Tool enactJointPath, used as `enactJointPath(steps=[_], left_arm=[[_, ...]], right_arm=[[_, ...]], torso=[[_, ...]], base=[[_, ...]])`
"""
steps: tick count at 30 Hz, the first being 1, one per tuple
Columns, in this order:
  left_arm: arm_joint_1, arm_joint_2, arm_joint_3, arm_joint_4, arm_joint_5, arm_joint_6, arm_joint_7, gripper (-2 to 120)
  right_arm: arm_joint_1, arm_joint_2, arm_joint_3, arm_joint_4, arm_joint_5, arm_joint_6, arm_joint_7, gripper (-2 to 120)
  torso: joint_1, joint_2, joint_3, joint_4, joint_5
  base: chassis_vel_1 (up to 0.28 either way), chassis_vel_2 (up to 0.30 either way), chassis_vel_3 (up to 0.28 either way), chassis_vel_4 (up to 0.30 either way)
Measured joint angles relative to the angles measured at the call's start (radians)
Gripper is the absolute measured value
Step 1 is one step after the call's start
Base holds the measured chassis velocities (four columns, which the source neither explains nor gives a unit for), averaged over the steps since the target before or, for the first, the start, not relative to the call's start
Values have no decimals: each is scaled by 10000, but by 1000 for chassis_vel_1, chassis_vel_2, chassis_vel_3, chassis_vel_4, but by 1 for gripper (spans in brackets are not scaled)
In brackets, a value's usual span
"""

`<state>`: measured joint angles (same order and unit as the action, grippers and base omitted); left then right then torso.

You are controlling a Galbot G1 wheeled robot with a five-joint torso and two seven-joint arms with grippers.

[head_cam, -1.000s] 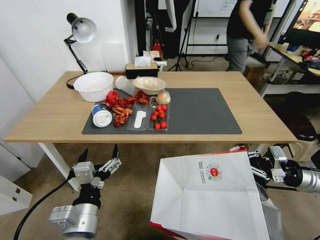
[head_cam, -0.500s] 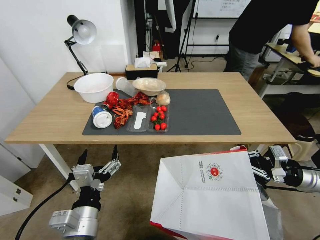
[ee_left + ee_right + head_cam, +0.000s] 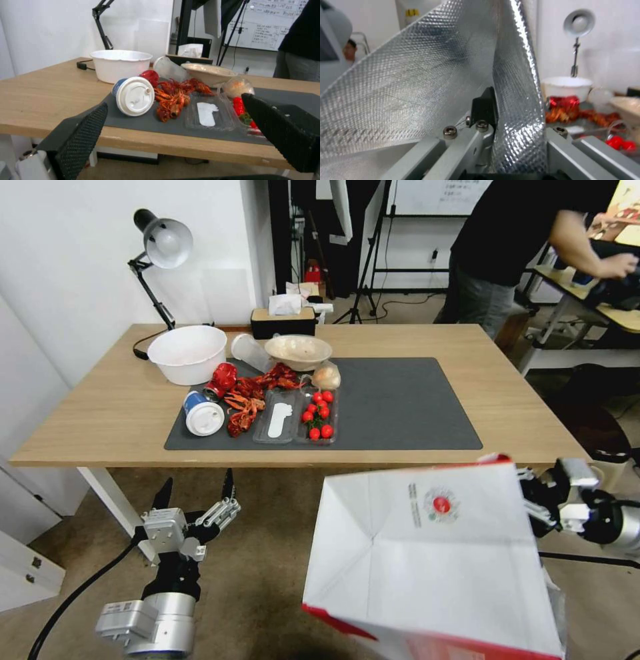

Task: Pick up the food delivery bag from the floor and place it on the table.

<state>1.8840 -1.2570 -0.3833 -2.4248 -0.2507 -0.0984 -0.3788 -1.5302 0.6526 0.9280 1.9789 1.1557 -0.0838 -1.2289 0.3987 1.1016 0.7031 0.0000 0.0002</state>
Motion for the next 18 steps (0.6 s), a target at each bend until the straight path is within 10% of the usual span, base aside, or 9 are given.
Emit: enactJointPath(steps=[10, 18], left_arm=[[-125, -2, 11, 145, 9, -129, -24, 100], [-132, 18, -2, 209, 9, -243, -41, 100]], right_arm=[[-794, -582, 1996, 1000, 3115, 82, 2583, 0], [-489, -1302, 2919, 2353, 4934, 725, 8487, 0]], torso=[[-10, -19, -12, -1, -3], [-12, -29, -17, -2, -3]], base=[[0, 0, 0, 0], [0, 0, 0, 0]])
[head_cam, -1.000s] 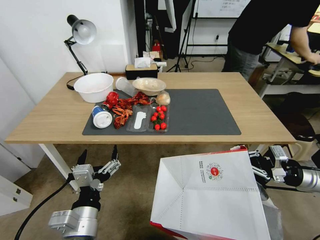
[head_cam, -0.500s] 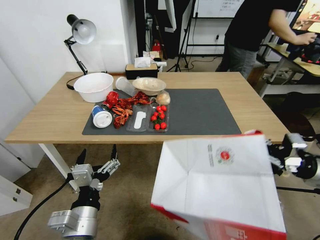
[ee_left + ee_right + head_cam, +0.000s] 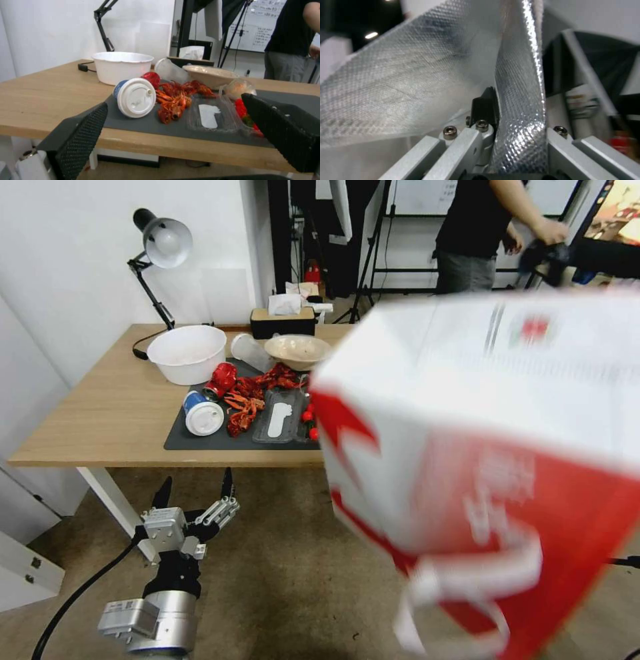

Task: Pick up the food delivery bag from the floor and place it on the table.

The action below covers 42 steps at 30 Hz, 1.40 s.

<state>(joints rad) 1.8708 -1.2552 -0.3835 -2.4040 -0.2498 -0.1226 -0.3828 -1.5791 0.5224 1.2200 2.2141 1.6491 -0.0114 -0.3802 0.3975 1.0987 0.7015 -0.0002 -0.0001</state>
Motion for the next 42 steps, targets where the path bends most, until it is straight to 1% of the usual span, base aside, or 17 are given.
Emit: enactJointPath(steps=[1, 2, 3, 4, 6, 7, 8, 11, 14, 17, 22, 24, 26, 29, 34, 37, 42], left_arm=[[-4, 1, -11, 6, 0, -29, -12, 100], [-6, 1, -15, 8, 0, -41, -16, 100], [-6, 1, -15, 8, 0, -41, -16, 100], [-10, -5, -23, 13, 0, -66, -25, 100], [-8, -11, -32, 26, 2, -97, -27, 100], [-3, -16, -39, 30, 4, -111, -29, 100], [-3, -16, -39, 30, 4, -111, -29, 100], [14, -38, -47, 134, 67, -216, -35, 100], [14, -70, -23, 190, 150, -254, -36, 100], [18, -104, 3, 196, 205, -263, -32, 100], [53, -132, 27, 202, 281, -263, -4, 100], [82, -170, 38, 205, 338, -263, 0, 100], [93, -183, 41, 205, 362, -267, 1, 100], [195, -231, 54, 194, 455, -332, 3, 100], [276, -255, 54, 151, 514, -389, 3, 100], [363, -277, 61, 120, 596, -429, 3, 100], [436, -284, 73, 99, 642, -471, 5, 100]], right_arm=[[487, -188, -297, 273, 237, 80, 1468, 0], [734, -278, -477, 371, 339, 100, 2166, 0], [734, -278, -477, 371, 339, 100, 2166, 0], [1492, -550, -1029, 527, 666, 95, 4246, 0], [2170, -883, -1561, 309, 958, -76, 6056, 0], [2279, -944, -1645, 219, 1049, -157, 6406, 0], [2279, -944, -1645, 219, 1049, -157, 6406, 0], [2777, -1305, -1972, -344, 1547, -714, 8181, 0], [2896, -1552, -2074, -779, 1739, -1094, 8642, 0], [3005, -1709, -2235, -1121, 1805, -1216, 8751, 0], [3219, -1967, -2652, -1692, 1900, -1494, 8345, 0], [3548, -2090, -3019, -2017, 1955, -1599, 7821, 0], [3701, -2112, -3141, -2115, 1964, -1606, 7665, 0], [4508, -2133, -3841, -2475, 2038, -1695, 7341, 0], [4937, -2115, -4369, -2731, 2038, -1831, 7166, 0], [5392, -2076, -5022, -3013, 1927, -1982, 7075, 0], [5602, -2075, -5332, -3298, 1870, -2113, 7076, 0]], torso=[[-1, -2, -2, 2, 0], [-1, -2, -2, 3, -1], [-1, -2, -2, 3, -1], [-1, -5, -1, 7, -1], [-1, -7, -3, 5, -1], [-1, -8, -3, 4, 0], [-1, -8, -3, 4, 0], [-4, -11, -5, 2, 3], [-5, -12, -6, 1, 2], [-6, -13, -6, 1, 2], [-7, -14, -8, 1, 2], [-7, -15, -8, 2, 2], [-7, -16, -9, 3, 2], [-7, -17, -10, 4, 1], [-7, -18, -10, 2, 1], [-7, -19, -10, 4, 1], [-8, -20, -11, 1, 2]], base=[[0, 0, 0, 0], [0, 0, 0, 0], [0, 0, 0, 0], [0, 0, 0, 0], [0, 0, 0, 0], [0, 0, 0, 0], [0, 0, 0, 0], [0, 0, 0, 0], [0, 0, 0, 0], [0, 0, 0, 0], [0, 0, 0, 0], [0, 0, 0, 0], [0, 0, 0, 0], [0, 0, 0, 0], [0, 0, 0, 0], [0, 0, 0, 0], [0, 0, 0, 0]])
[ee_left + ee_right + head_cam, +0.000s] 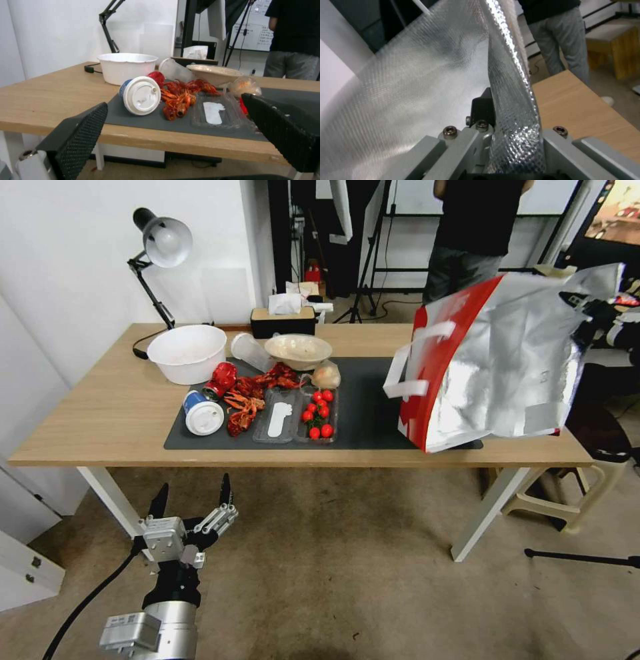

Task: Pick up the food delivery bag from the floor and place it on the table.

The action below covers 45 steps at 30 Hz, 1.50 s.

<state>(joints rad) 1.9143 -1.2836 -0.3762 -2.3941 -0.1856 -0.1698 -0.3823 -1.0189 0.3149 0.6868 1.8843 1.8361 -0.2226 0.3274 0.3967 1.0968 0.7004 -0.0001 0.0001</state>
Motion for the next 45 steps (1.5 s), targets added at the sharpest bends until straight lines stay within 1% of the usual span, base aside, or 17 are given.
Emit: enactJointPath(steps=[9, 17, 19, 20, 24, 25, 27, 28, 31, 32, 33, 35, 36, 38, 40, 41, 45], left_arm=[[57, 19, -7, -27, 20, -64, 4, 100], [139, 22, -16, -52, 34, -156, 5, 100], [154, 22, -17, -55, 42, -170, 5, 100], [154, 22, -17, -55, 42, -170, 5, 100], [186, 32, -38, -62, 49, -193, 4, 100], [186, 32, -38, -62, 49, -193, 4, 100], [210, 34, -42, -62, 54, -205, 1, 100], [214, 34, -44, -61, 63, -213, 0, 100], [215, 34, -45, -61, 68, -218, -1, 100], [216, 31, -45, -56, 72, -221, -2, 100], [216, 31, -45, -56, 72, -221, -2, 100], [218, 29, -46, -35, 77, -228, -4, 100], [218, 29, -46, -35, 77, -228, -4, 100], [217, 27, -49, -30, 80, -230, -5, 100], [215, 24, -50, -29, 80, -230, -6, 100], [213, 21, -51, -29, 81, -230, -7, 100], [217, 17, -52, -29, 81, -230, -9, 100]], right_arm=[[792, 24, -831, -528, -35, -134, -31, 0], [1978, 130, -1716, -928, -146, -246, -160, 2], [2214, 139, -1873, -954, -148, -262, -195, 10], [2214, 139, -1873, -954, -148, -262, -195, 10], [3003, 240, -2529, -1071, -110, -320, -105, 30], [3003, 240, -2529, -1071, -110, -320, -105, 30], [3265, 313, -2786, -1149, -143, -325, -67, 40], [3386, 338, -2915, -1197, -233, -325, -65, 45], [3545, 365, -3090, -1267, -494, -313, -121, 52], [3679, 385, -3238, -1322, -810, -273, -200, 59], [3679, 385, -3238, -1322, -810, -273, -200, 59], [3776, 412, -3401, -1349, -1473, -151, -409, 68], [3776, 412, -3401, -1349, -1473, -151, -409, 68], [3781, 424, -3466, -1321, -1971, -35, -631, 80], [3781, 426, -3473, -1293, -2078, -8, -686, 84], [3774, 425, -3474, -1238, -2160, 1, -726, 92], [3586, 402, -3328, -1079, -2191, 1, -755, 99]], torso=[[-1, 0, -1, 0, 0], [0, -1, -1, 1, -1], [-1, -1, -1, 1, -1], [-1, -1, -1, 1, -1], [-1, -1, -1, 2, -1], [-1, -1, -1, 2, -1], [-1, -1, -1, 2, -1], [-1, -2, -1, 1, -2], [-1, -1, -1, 1, -2], [-1, -2, -1, 1, -1], [-1, -2, -1, 1, -1], [-1, -2, -1, 1, -2], [-1, -2, -1, 1, -2], [-1, -2, -1, 0, -2], [-1, -2, -1, 0, -1], [-1, -2, -2, 1, -2], [-1, -2, -1, 2, -1]], base=[[0, 0, 0, 0], [0, 0, 0, 0], [0, 0, 0, 0], [0, 0, 0, 0], [0, 0, 0, 0], [0, 0, 0, 0], [0, 0, 0, 0], [0, 0, 0, 0], [0, 0, 0, 0], [0, 0, 0, 0], [0, 0, 0, 0], [0, 0, 0, 0], [0, 0, 0, 0], [0, 0, 0, 0], [0, 0, 0, 0], [0, 0, 0, 0], [0, 0, 0, 0]])
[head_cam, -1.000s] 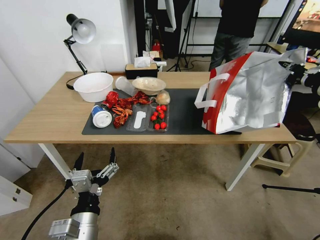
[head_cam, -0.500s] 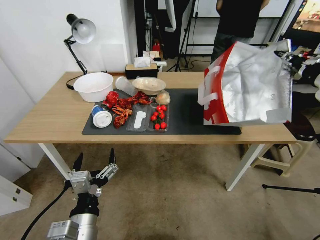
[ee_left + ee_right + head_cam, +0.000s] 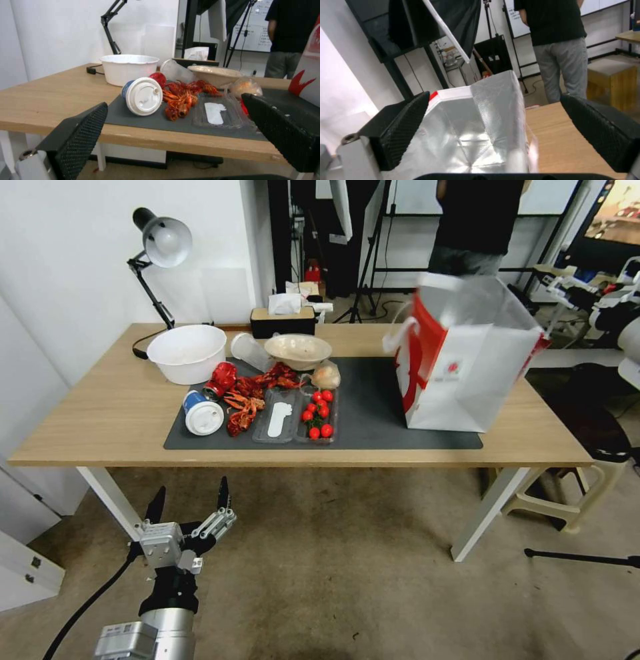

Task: Pick up the food delivery bag from the floor and place it on the table.

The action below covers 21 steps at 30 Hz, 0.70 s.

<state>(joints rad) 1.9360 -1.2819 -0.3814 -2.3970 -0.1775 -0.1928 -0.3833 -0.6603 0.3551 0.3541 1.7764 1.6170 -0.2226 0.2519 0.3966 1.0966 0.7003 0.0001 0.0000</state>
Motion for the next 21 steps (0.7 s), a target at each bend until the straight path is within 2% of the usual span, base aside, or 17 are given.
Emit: enactJointPath(steps=[6, 9, 10, 12, 13, 15, 16, 18, 21], left_arm=[[-1, -2, -20, -11, -2, 0, -7, 100], [-73, 32, -89, -83, -42, 56, -22, 100], [-73, 32, -89, -83, -42, 56, -22, 100], [-140, 36, -101, -95, -53, 76, -57, 100], [-140, 36, -101, -95, -53, 76, -57, 100], [-211, 38, -103, -100, -55, 86, -101, 100], [-211, 38, -103, -100, -55, 86, -101, 100], [-245, 50, -123, -105, -52, 92, -107, 100], [-277, 52, -151, -113, -51, 87, -96, 100]], right_arm=[[-587, -61, 576, 389, -36, 0, 4, 100], [-2512, -341, 2263, 1055, -827, 131, -417, 100], [-2512, -341, 2263, 1055, -827, 131, -417, 100], [-3648, -420, 2932, 1366, -2031, 541, -1018, 100], [-3648, -420, 2932, 1366, -2031, 541, -1018, 100], [-4716, -343, 3549, 1785, -3530, 1254, -1428, 100], [-4716, -343, 3549, 1785, -3530, 1254, -1428, 100], [-5544, -59, 3886, 2299, -4498, 1847, -1442, 100], [-5998, 304, 3900, 2662, -5202, 2415, -1446, 100]], torso=[[0, 0, 0, -1, 0], [-1, 1, -2, -3, -4], [-1, 1, -2, -3, -4], [-2, 0, -1, -3, 3], [-2, 0, -1, -3, 3], [-2, 0, -2, 1, -3], [-2, 0, -2, 1, -3], [-2, 0, -2, -1, -2], [-2, 0, -2, -1, -2]], base=[[0, 0, 0, 0], [0, 0, 0, 0], [0, 0, 0, 0], [0, 0, 0, 0], [0, 0, 0, 0], [0, 0, 0, 0], [0, 0, 0, 0], [0, 0, 0, 0], [0, 0, 0, 0]])
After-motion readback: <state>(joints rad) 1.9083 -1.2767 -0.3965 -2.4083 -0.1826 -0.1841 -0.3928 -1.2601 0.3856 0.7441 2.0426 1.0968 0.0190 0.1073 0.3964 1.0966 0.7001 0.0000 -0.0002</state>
